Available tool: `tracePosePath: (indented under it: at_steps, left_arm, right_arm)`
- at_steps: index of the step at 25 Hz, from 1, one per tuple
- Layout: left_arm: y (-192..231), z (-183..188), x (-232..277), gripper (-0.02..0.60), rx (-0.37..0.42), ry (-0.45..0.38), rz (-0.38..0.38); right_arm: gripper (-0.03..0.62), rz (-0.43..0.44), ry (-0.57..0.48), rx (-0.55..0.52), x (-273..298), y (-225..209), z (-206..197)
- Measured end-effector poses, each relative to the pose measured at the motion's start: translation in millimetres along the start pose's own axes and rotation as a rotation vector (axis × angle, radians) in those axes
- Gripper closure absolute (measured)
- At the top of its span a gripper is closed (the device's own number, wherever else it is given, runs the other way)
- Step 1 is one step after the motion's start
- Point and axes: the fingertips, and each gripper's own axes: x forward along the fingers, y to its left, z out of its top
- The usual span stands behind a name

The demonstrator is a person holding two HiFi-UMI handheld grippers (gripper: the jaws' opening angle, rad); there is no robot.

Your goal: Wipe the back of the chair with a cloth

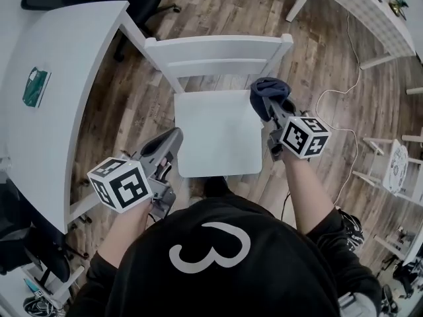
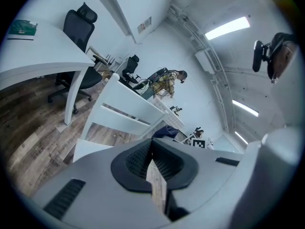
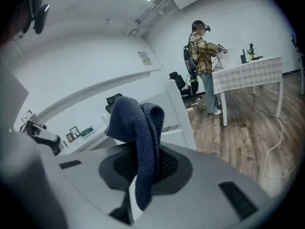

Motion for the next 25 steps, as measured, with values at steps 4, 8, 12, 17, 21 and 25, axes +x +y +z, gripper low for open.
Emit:
tracePosePath:
  at_steps: [4, 8, 12, 17, 21, 25]
  left_arm:
    - [-39, -5, -18, 0.568, 0.066, -0.005, -0.089]
    - [-70, -19, -66, 0.568, 0.136, -0.019, -0.146]
    - [-96, -39, -128, 0.568, 0.229, -0.053, -0.181]
    - [-121, -63, -208, 0.568, 0.322, -0.115, -0.219]
    - [-131, -87, -258, 0.568, 0.344, -0.137, -0.242]
    - [-143, -103, -292, 0.568, 0.358, -0.159, -0.257]
  right_arm:
    - [0.542, 0.111, -0.038, 0.000, -60, 66, 9]
    - [0.543, 0.197, -0.070, -0.026, -120, 144, 11]
    - [0.542, 0.249, -0.133, -0.055, -179, 220, 7]
    - [0.543, 0.339, -0.190, -0.123, -242, 314, -10]
    - [0.542, 0.398, -0.201, -0.136, -280, 371, -35]
    - [0.542, 0.438, -0.211, -0.135, -306, 405, -47]
